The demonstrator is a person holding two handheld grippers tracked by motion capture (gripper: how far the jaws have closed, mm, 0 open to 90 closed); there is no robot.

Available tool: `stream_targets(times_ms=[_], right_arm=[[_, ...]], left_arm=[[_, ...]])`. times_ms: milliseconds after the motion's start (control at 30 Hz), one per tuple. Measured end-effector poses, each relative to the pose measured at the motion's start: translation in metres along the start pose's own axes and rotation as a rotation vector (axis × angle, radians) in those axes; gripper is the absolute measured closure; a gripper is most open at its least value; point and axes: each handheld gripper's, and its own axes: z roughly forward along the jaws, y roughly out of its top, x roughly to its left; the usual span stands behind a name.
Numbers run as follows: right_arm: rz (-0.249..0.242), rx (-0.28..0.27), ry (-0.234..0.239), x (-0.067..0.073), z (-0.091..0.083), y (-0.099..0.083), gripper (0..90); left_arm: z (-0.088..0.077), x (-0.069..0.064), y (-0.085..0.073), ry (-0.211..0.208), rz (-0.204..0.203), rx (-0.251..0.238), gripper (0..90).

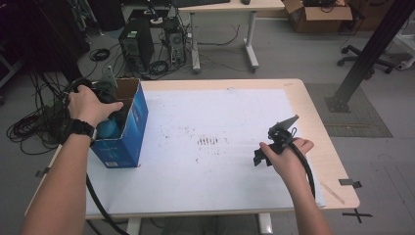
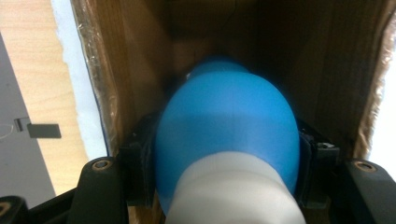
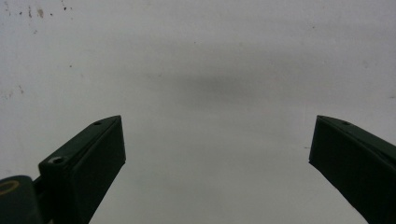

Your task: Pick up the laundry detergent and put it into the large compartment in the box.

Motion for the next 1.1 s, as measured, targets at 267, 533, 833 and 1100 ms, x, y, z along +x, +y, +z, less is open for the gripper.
stream_targets(times_ms=[267, 533, 833, 1100], right_arm=[[0.002, -0.001, -0.002, 0.000, 0.000, -0.001, 3.6], [-0.001, 0.001, 0.002, -0.001, 0.001, -0.002, 3.6], [0.003, 0.002, 0.002, -0.003, 0.000, -0.002, 3.6], [0.000, 0.001, 0.004, -0.003, -0.001, -0.003, 3.6]], left_arm=[[0.001, -0.001, 0.001, 0.003, 0.001, -0.004, 37.4], [0.002, -0.002, 0.001, 0.009, 0.001, 0.004, 37.1], [0.001, -0.003, 0.001, 0.004, 0.002, 0.013, 36.3], [-0.009, -0.004, 0.000, 0.009, 0.013, 0.012, 29.6]])
